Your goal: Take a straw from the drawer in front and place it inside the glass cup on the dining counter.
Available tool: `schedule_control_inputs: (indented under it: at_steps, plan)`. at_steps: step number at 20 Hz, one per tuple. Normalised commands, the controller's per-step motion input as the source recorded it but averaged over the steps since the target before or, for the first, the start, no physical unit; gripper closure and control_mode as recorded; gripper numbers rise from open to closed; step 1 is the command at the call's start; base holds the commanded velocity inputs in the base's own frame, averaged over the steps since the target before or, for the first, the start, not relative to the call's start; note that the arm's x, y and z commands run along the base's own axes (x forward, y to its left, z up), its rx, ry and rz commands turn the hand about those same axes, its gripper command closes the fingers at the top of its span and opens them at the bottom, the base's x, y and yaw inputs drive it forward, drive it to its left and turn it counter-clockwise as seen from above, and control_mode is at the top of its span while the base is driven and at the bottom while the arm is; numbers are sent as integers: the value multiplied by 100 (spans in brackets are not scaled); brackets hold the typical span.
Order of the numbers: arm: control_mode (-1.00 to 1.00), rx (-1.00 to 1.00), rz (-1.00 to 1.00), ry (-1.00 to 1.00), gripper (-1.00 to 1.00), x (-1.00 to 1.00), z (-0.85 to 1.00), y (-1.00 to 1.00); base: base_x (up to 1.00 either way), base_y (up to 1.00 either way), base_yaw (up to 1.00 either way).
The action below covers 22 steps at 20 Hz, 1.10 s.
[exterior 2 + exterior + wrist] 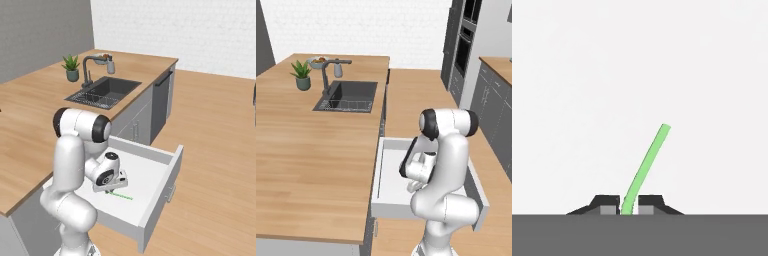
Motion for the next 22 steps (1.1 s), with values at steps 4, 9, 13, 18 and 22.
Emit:
schedule_control_inputs:
  at_steps: [4, 9, 13, 18, 22]
  plan:
    - [-100, 0, -1, -1, 100, 17, 28, -18, 0, 0, 0]
    - [-100, 0, -6, -15, 100, -1, 100, 0, 0, 0, 0]
    - [-100, 3, -12, -8, 100, 0, 100, 0, 0, 0, 0]
    - [-100, 2, -15, -3, 100, 0, 100, 0, 0, 0, 0]
    - [-100, 0, -16, 0, 100, 4, 100, 4, 0, 0, 0]
